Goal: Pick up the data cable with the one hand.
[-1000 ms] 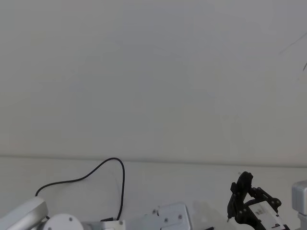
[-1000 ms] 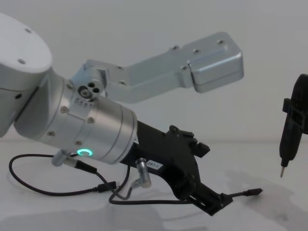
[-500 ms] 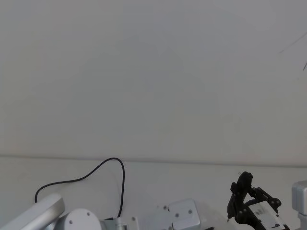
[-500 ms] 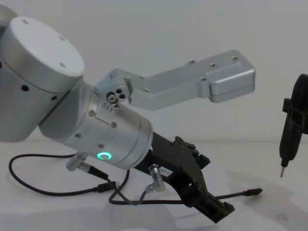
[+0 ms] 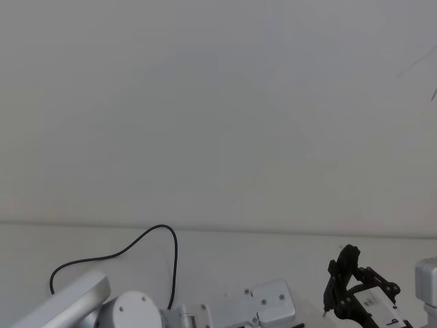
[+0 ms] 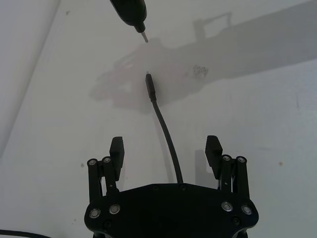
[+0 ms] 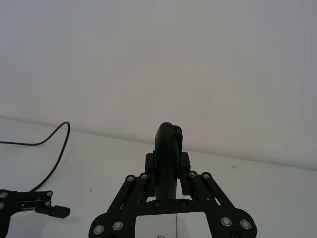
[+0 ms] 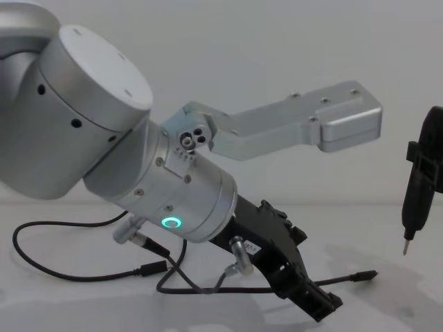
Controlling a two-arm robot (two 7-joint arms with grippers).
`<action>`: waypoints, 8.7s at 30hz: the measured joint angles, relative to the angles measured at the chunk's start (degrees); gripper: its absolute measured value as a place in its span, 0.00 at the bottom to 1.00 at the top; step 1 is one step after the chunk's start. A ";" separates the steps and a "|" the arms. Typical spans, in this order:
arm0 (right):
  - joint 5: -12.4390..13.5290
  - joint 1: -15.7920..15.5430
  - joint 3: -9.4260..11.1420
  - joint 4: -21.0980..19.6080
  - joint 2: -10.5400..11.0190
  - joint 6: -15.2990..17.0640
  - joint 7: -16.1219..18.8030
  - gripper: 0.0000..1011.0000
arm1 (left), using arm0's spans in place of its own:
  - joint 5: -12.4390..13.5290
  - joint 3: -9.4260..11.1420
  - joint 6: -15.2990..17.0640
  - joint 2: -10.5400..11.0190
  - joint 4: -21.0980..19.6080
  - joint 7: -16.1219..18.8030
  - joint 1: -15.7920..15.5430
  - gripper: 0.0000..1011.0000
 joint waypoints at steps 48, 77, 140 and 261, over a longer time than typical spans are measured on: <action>0.00 0.00 0.00 0.00 0.00 0.00 0.00 0.27 | 3.46 -0.27 0.41 -4.77 6.20 1.71 -1.02 0.91; 0.00 0.00 0.00 0.00 0.00 0.00 0.00 0.27 | 3.69 -0.27 0.14 -5.01 6.56 1.80 -1.03 0.07; 15.45 -6.42 9.37 -12.35 -1.83 5.02 2.21 0.27 | -4.69 -6.84 -8.59 -0.16 -2.22 -2.12 2.59 0.05; 0.02 0.00 -0.01 0.00 0.00 0.00 0.00 0.27 | -13.79 -16.83 -22.63 0.93 -1.89 23.86 15.06 0.99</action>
